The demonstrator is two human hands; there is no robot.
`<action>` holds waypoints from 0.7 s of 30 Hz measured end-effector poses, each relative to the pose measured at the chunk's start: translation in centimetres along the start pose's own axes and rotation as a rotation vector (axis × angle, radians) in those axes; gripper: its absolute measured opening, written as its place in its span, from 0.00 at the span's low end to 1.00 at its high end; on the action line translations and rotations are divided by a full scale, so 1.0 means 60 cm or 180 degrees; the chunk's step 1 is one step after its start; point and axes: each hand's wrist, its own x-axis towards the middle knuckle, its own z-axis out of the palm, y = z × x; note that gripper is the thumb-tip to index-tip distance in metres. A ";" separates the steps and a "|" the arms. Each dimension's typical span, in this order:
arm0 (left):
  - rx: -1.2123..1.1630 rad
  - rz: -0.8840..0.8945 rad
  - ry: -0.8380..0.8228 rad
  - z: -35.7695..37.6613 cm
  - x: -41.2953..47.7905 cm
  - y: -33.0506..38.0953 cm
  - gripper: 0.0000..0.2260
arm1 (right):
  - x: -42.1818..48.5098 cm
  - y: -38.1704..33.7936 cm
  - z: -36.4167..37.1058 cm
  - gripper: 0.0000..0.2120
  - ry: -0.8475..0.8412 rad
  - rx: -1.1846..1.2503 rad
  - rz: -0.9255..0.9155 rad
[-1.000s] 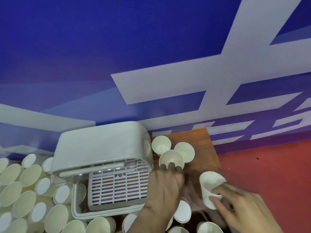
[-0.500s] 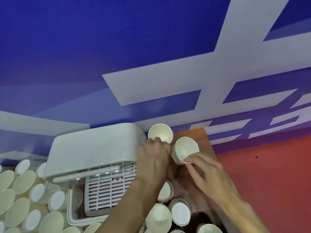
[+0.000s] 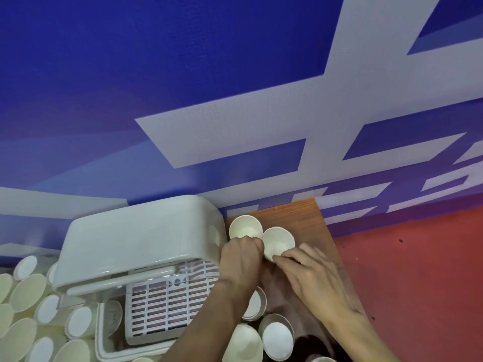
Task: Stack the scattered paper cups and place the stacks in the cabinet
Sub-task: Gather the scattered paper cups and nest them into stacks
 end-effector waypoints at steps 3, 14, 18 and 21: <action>-0.0055 0.0115 0.0081 0.020 0.002 0.000 0.11 | -0.007 0.017 -0.003 0.21 -0.0048 0.0005 0.0269; -0.0558 0.0820 0.0814 0.011 -0.100 0.005 0.14 | -0.087 -0.051 -0.090 0.13 -0.0283 0.0539 0.0085; -0.0360 0.0533 0.0161 0.023 -0.144 0.006 0.13 | -0.124 -0.074 -0.070 0.20 -0.1103 0.0582 -0.0361; -0.0259 0.0426 -0.0064 0.029 -0.143 0.004 0.17 | -0.123 -0.081 -0.062 0.20 -0.1270 0.0638 -0.0280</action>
